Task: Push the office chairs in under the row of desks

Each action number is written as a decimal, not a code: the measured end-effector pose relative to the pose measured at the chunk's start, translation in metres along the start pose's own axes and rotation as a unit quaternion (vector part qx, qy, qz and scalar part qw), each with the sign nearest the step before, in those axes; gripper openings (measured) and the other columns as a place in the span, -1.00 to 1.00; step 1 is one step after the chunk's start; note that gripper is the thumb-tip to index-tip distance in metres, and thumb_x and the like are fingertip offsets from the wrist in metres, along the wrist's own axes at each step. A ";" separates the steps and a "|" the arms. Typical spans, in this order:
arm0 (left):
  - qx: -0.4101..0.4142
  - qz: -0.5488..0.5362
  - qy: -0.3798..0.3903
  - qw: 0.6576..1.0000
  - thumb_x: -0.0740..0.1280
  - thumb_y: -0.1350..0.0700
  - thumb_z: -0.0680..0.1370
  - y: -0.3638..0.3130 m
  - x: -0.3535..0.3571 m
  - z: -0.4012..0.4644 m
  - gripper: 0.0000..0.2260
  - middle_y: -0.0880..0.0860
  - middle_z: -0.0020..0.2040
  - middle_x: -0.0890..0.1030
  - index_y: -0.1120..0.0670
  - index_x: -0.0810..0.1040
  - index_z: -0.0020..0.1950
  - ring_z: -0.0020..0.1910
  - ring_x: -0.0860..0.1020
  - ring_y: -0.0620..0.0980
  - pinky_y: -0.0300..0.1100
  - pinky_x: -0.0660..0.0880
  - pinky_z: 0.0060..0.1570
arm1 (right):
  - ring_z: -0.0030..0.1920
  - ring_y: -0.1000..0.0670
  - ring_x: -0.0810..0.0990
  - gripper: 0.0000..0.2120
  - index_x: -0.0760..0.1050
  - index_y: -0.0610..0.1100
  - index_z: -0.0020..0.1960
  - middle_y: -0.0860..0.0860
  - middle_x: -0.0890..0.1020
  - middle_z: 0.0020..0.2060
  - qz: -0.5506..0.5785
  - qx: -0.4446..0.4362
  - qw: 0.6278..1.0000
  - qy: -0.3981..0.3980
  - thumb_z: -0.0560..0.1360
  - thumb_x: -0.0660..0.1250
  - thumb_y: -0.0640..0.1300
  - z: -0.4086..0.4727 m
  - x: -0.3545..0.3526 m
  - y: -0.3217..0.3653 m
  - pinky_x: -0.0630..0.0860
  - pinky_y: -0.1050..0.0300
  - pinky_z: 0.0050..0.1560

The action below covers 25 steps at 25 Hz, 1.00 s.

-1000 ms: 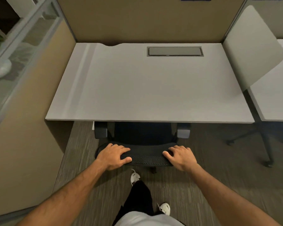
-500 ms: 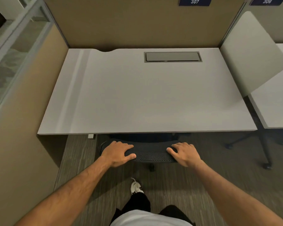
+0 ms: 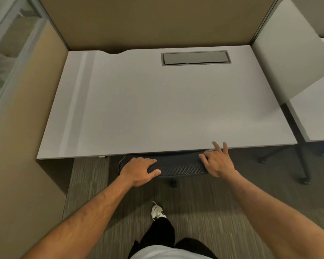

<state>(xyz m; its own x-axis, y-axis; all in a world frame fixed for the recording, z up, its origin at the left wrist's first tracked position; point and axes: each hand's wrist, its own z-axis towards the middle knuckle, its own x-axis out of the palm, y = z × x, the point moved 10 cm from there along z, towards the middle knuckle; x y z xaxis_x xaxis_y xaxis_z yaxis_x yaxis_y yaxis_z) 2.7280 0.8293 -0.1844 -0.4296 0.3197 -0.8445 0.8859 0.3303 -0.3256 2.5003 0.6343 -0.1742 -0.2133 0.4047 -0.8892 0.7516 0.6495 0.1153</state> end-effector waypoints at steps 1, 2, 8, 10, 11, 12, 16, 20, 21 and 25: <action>0.000 0.000 -0.002 1.000 -0.04 -0.53 0.52 -0.003 -0.002 0.002 -0.22 -0.05 0.45 0.52 -0.07 0.39 0.54 0.39 0.48 0.00 0.06 0.39 0.39 | 0.64 -0.10 0.06 -0.41 0.58 0.08 0.30 0.04 0.58 0.38 -0.004 -0.001 1.000 0.004 0.69 -0.17 0.23 0.002 -0.001 -0.001 -0.28 -0.27 0.58; 0.001 0.000 0.003 1.000 -0.04 -0.52 0.53 -0.006 -0.002 0.003 -0.22 -0.04 0.46 0.51 -0.07 0.39 0.55 0.40 0.47 0.00 0.07 0.38 0.40 | 0.64 -0.11 0.05 -0.43 0.56 0.08 0.33 0.05 0.56 0.40 -0.005 -0.002 1.000 0.003 0.70 -0.17 0.20 0.001 -0.001 -0.002 -0.23 -0.26 0.59; 0.015 0.002 -0.013 1.000 0.05 -0.46 0.57 -0.033 -0.032 0.001 -0.29 0.00 0.47 0.50 -0.03 0.40 0.54 0.40 0.47 0.02 0.01 0.37 0.40 | 0.63 -0.09 0.09 -0.43 0.38 -0.05 0.52 0.00 0.46 0.49 0.078 -0.001 0.994 -0.080 0.70 -0.05 0.24 -0.044 -0.020 -0.003 0.00 -0.16 0.61; 0.041 0.013 -0.030 0.999 0.06 -0.48 0.56 -0.077 -0.060 0.009 -0.28 -0.02 0.52 0.45 -0.06 0.36 0.56 0.46 0.41 0.02 0.02 0.31 0.45 | 0.63 -0.06 0.05 -0.42 0.31 -0.05 0.57 0.00 0.41 0.53 0.117 0.017 0.986 -0.118 0.69 -0.03 0.25 -0.071 -0.042 -0.024 -0.02 -0.12 0.62; 0.043 0.001 -0.030 0.999 0.05 -0.49 0.55 -0.084 -0.068 0.013 -0.27 -0.04 0.54 0.41 -0.09 0.34 0.57 0.50 0.37 0.02 0.03 0.28 0.48 | 0.64 -0.04 0.03 -0.41 0.27 -0.03 0.59 0.01 0.38 0.55 0.125 0.007 0.986 -0.114 0.69 -0.02 0.26 -0.070 -0.043 -0.021 -0.03 -0.11 0.63; 0.056 -0.007 -0.045 0.997 0.03 -0.51 0.53 -0.109 -0.082 0.019 -0.25 -0.06 0.56 0.38 -0.11 0.32 0.58 0.52 0.34 0.01 0.03 0.25 0.51 | 0.64 -0.02 0.01 -0.41 0.25 -0.01 0.60 0.02 0.34 0.57 0.144 0.013 0.980 -0.133 0.68 -0.01 0.27 -0.081 -0.053 -0.032 -0.05 -0.09 0.63; 0.125 0.001 -0.080 0.989 0.05 -0.50 0.52 -0.218 -0.121 0.036 -0.26 -0.08 0.59 0.33 -0.14 0.27 0.59 0.54 0.31 0.03 0.09 0.27 0.51 | 0.64 0.01 -0.04 -0.38 0.16 0.07 0.62 0.05 0.23 0.62 0.177 0.036 0.957 -0.226 0.66 -0.02 0.34 -0.133 -0.095 -0.083 -0.16 0.01 0.54; 0.218 0.011 -0.113 0.969 0.12 -0.44 0.57 -0.369 -0.123 0.037 -0.32 -0.06 0.59 0.33 -0.12 0.26 0.60 0.55 0.30 0.05 0.09 0.27 0.51 | 0.64 0.04 -0.11 -0.37 0.07 0.14 0.62 0.11 0.14 0.64 0.198 0.084 0.926 -0.310 0.65 -0.05 0.40 -0.217 -0.124 -0.174 -0.18 -0.02 0.55; 0.222 -0.008 -0.122 0.967 0.10 -0.46 0.55 -0.376 -0.126 0.037 -0.30 -0.06 0.59 0.33 -0.13 0.26 0.60 0.55 0.31 0.05 0.10 0.28 0.51 | 0.64 0.04 -0.11 -0.38 0.06 0.15 0.62 0.11 0.13 0.64 0.200 0.080 0.924 -0.317 0.65 -0.05 0.39 -0.219 -0.132 -0.177 -0.17 -0.03 0.56; 0.318 0.008 -0.103 0.942 0.11 -0.46 0.56 -0.545 -0.083 0.026 -0.31 -0.05 0.58 0.35 -0.14 0.26 0.59 0.53 0.33 0.04 0.07 0.28 0.49 | 0.64 -0.02 -0.01 -0.39 0.07 0.13 0.61 0.06 0.19 0.63 0.225 0.179 0.868 -0.405 0.65 0.01 0.35 -0.341 -0.131 -0.298 -0.07 -0.03 0.54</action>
